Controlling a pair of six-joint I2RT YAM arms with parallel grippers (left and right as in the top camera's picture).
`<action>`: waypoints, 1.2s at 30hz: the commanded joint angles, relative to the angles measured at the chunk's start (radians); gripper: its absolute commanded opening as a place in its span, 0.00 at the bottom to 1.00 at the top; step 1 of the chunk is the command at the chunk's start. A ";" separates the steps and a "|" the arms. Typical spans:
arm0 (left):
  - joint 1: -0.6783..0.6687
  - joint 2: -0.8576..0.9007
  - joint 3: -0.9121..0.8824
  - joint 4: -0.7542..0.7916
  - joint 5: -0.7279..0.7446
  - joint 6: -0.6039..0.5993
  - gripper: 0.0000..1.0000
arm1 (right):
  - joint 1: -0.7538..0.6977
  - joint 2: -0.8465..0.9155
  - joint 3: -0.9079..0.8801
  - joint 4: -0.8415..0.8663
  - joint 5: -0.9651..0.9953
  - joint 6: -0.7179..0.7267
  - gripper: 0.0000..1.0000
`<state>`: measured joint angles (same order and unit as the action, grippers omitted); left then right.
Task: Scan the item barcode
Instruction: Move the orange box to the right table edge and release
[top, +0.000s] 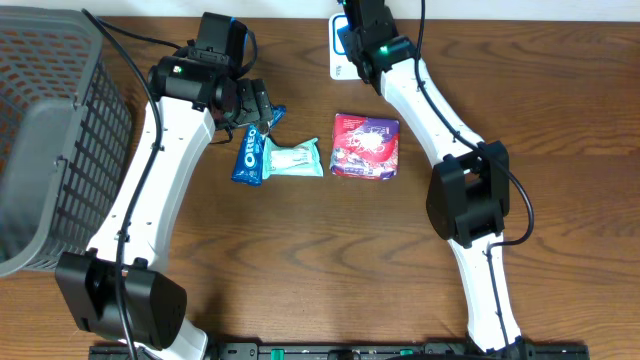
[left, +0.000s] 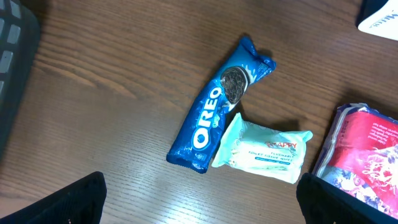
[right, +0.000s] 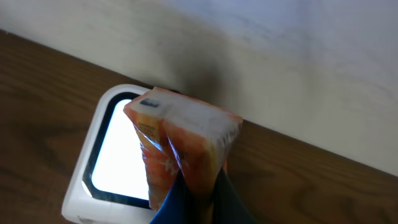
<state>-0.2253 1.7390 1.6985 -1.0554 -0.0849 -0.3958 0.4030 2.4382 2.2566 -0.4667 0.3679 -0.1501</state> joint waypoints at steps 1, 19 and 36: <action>0.001 0.006 0.005 -0.006 -0.009 0.002 0.98 | -0.018 0.000 0.080 -0.046 0.071 0.015 0.01; 0.001 0.006 0.005 -0.006 -0.009 0.002 0.98 | -0.477 0.001 0.134 -0.530 0.478 0.048 0.01; 0.001 0.006 0.005 -0.006 -0.009 0.002 0.98 | -0.785 0.002 0.118 -0.672 -0.393 0.083 0.99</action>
<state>-0.2253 1.7390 1.6985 -1.0554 -0.0849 -0.3958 -0.3862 2.4397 2.3760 -1.1294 0.2848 -0.0929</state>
